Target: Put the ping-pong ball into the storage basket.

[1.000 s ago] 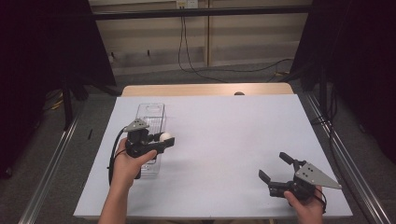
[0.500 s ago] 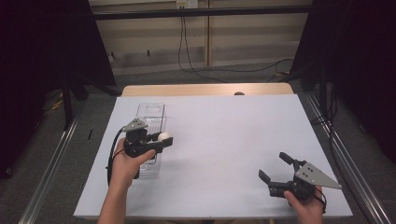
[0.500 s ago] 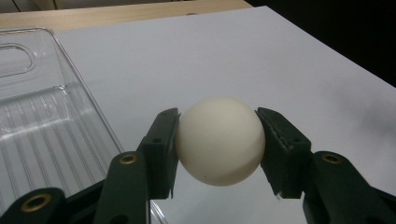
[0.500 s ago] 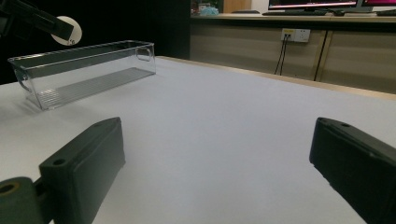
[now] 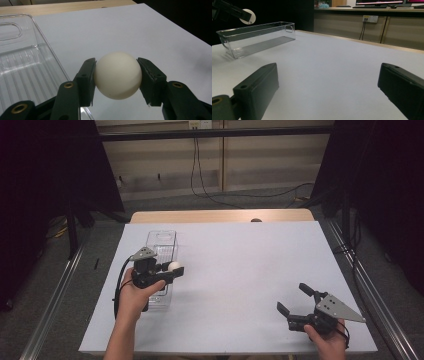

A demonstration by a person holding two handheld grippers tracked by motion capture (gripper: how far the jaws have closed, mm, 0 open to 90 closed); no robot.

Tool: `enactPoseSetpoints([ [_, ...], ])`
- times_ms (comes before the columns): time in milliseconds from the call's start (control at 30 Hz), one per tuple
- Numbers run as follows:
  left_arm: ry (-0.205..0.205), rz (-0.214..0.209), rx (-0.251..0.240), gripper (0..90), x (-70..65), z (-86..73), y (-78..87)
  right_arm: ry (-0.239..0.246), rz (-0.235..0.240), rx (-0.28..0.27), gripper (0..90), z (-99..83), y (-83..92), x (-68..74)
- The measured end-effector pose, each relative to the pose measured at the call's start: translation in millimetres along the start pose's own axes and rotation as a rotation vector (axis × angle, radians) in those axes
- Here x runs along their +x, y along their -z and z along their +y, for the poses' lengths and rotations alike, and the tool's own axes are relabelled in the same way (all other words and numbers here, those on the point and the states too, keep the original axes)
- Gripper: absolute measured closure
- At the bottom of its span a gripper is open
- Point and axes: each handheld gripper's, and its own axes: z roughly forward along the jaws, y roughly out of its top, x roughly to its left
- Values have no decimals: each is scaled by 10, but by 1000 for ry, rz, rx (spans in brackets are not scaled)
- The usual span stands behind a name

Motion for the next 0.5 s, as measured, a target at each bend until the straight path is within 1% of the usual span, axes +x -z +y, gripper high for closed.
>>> enactPoseSetpoints([
  [33,-3,9,1,512,3,-1,2,-1,1,1,30,0,1,0],
  [133,6,6,-2,512,9,-7,-1,0,1,-1,31,1,1,0],
  [233,1,6,3,512,20,-9,0,-1,0,0,31,1,1,1],
  [367,3,18,0,512,26,-11,6,0,1,0,31,2,1,0],
  [500,4,11,-2,511,32,-7,21,1,-3,-3,30,1,-1,0],
])
